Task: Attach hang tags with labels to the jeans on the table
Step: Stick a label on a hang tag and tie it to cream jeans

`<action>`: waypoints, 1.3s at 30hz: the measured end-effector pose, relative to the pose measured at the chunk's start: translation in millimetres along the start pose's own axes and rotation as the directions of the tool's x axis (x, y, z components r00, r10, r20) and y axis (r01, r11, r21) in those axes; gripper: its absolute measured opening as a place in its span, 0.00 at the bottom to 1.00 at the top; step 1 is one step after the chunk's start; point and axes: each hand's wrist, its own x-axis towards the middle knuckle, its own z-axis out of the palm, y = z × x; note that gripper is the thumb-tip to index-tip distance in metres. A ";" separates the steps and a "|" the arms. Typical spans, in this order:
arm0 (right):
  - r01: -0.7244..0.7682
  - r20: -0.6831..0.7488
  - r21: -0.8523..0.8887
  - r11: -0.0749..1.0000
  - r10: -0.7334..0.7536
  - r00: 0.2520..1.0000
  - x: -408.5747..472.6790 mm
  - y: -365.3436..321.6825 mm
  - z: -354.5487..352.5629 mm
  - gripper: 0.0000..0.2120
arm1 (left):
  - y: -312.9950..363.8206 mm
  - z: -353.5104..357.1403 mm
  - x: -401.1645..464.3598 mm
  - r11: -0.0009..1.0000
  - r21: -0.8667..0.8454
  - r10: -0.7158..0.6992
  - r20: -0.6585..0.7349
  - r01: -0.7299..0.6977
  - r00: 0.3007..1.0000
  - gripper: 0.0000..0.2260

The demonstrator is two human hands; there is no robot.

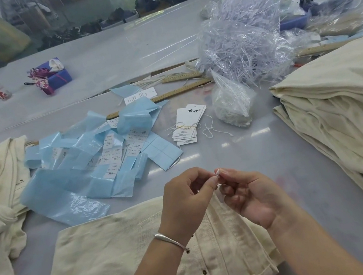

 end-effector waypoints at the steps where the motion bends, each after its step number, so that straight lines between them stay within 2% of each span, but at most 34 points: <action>1: 0.005 0.003 -0.001 1.000 -0.005 1.000 0.0 0.2 -0.4 0.04 | -0.2 0.5 -0.2 1.000 -0.012 -0.009 -0.005 0.009 1.000 0.07; 5: 0.050 0.000 -0.029 0.998 -0.050 0.999 -0.6 1.4 -2.3 0.06 | -0.2 1.9 -1.5 0.998 -0.050 -0.042 -0.007 0.042 0.999 0.07; 10: 0.165 -0.031 -0.107 0.980 -0.169 0.985 -0.5 6.3 -6.8 0.08 | 0.2 4.7 -1.8 1.000 -0.014 -0.027 -0.034 0.027 0.999 0.06; 14: 0.289 -0.041 -0.242 0.926 -0.307 0.951 -1.5 9.9 -8.5 0.10 | -2.5 6.7 -2.6 0.999 -0.029 -0.029 -0.030 0.028 0.999 0.05; 17: 0.237 -0.004 -0.227 0.945 -0.244 0.970 -3.1 7.9 -9.0 0.07 | -6.4 3.5 -1.4 0.996 -0.079 -0.044 0.028 0.047 0.999 0.04; 20: 0.162 0.038 -0.214 0.963 -0.158 0.987 -5.6 7.8 -7.0 0.05 | -11.8 -2.0 -0.5 0.993 -0.101 -0.061 0.056 0.067 0.997 0.10; 26: 0.174 -0.048 -0.192 0.966 -0.187 0.981 -3.1 15.8 1.3 0.05 | -24.4 6.9 -4.7 0.994 -0.103 -0.040 -0.099 0.030 0.994 0.13; 29: 0.228 -0.086 -0.315 0.921 -0.267 0.960 -5.5 18.4 1.4 0.03 | -32.7 8.1 -9.3 0.999 0.026 -0.016 -0.154 0.021 0.988 0.13; 30: 0.301 -0.089 -0.479 0.824 -0.387 0.918 -5.1 20.8 -1.5 0.05 | -35.7 6.0 -10.3 0.996 0.087 -0.017 -0.145 0.029 0.989 0.13; 31: 0.361 -0.051 -0.722 0.591 -0.565 0.823 -4.1 23.7 -3.6 0.07 | -38.6 2.7 -10.6 0.988 0.142 -0.037 -0.114 0.053 0.993 0.12; 32: 0.349 0.053 -0.902 0.253 -0.738 0.673 -3.2 27.4 -3.5 0.06 | -42.8 -2.2 -11.1 0.978 0.191 -0.074 -0.072 0.087 0.995 0.12; 33: 0.295 0.198 -0.955 -0.037 -0.819 0.538 -2.9 33.2 -0.3 0.06 | -48.6 -9.1 -13.9 0.961 0.246 -0.116 -0.038 0.122 0.992 0.11; 34: 0.255 0.310 -0.944 -0.211 -0.835 0.455 -2.7 39.5 5.1 0.09 | -55.8 -18.2 -17.9 0.942 0.302 -0.144 -0.027 0.145 0.989 0.10; 35: 0.275 0.395 -0.914 -0.298 -0.809 0.435 -0.9 47.3 11.8 0.13 | -64.4 -30.0 -23.6 0.922 0.352 -0.157 -0.044 0.162 0.987 0.08; 36: 0.327 0.467 -0.879 -0.347 -0.764 0.446 2.0 56.9 20.1 0.16 | -75.2 -44.3 -31.4 0.901 0.391 -0.168 -0.080 0.186 0.982 0.06; 37: 0.376 0.545 -0.836 -0.399 -0.678 0.493 7.0 67.7 29.0 0.17 | -87.5 -60.6 -40.5 0.872 0.430 -0.200 -0.121 0.233 0.972 0.04; 39: 0.424 0.641 -0.747 -0.511 -0.385 0.664 23.7 92.5 45.7 0.23 | -113.8 -97.0 -63.9 0.763 0.521 -0.324 -0.202 0.382 0.924 0.04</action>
